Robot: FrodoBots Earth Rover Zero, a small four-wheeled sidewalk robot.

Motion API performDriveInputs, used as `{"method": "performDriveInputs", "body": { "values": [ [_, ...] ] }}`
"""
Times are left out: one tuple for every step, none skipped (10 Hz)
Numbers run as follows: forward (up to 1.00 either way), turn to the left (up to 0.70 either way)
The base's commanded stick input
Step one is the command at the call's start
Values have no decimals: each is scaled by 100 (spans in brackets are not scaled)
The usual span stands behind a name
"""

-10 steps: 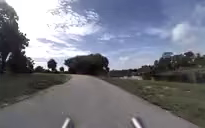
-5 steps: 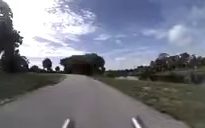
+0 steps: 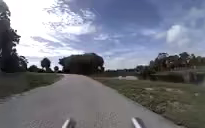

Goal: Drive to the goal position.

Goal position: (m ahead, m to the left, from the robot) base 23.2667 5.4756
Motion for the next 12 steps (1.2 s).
{"method": "performDriveInputs", "body": {
  "values": [
    [69, 34],
    [69, 34],
    [69, 34],
    [69, 34],
    [69, 34],
    [69, 34],
    [69, 27],
    [69, 13],
    [69, 3],
    [69, 3],
    [69, 3],
    [69, 3]
  ]
}}
